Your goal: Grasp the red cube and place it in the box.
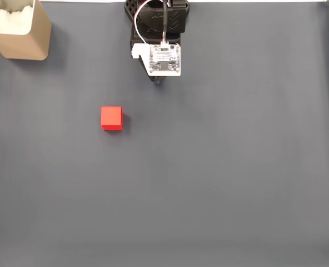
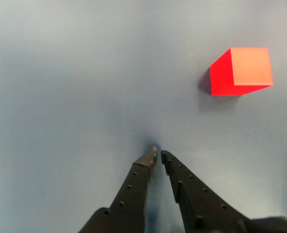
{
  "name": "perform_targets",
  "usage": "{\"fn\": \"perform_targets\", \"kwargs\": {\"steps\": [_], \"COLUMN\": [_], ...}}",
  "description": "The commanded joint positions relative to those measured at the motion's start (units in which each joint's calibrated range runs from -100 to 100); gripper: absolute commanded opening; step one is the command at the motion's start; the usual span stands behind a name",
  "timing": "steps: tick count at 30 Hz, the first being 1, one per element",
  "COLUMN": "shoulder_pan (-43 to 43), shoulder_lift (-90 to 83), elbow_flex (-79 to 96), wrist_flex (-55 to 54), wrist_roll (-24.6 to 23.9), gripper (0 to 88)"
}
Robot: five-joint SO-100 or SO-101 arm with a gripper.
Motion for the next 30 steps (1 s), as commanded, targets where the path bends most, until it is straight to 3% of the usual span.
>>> {"fn": "perform_targets", "kwargs": {"steps": [1, 30], "shoulder_pan": [0.8, 1.2], "shoulder_lift": [0.1, 0.1], "elbow_flex": [0.5, 0.5], "wrist_flex": [1.0, 1.0], "wrist_roll": [-1.7, -1.8], "gripper": [0.3, 0.3]}}
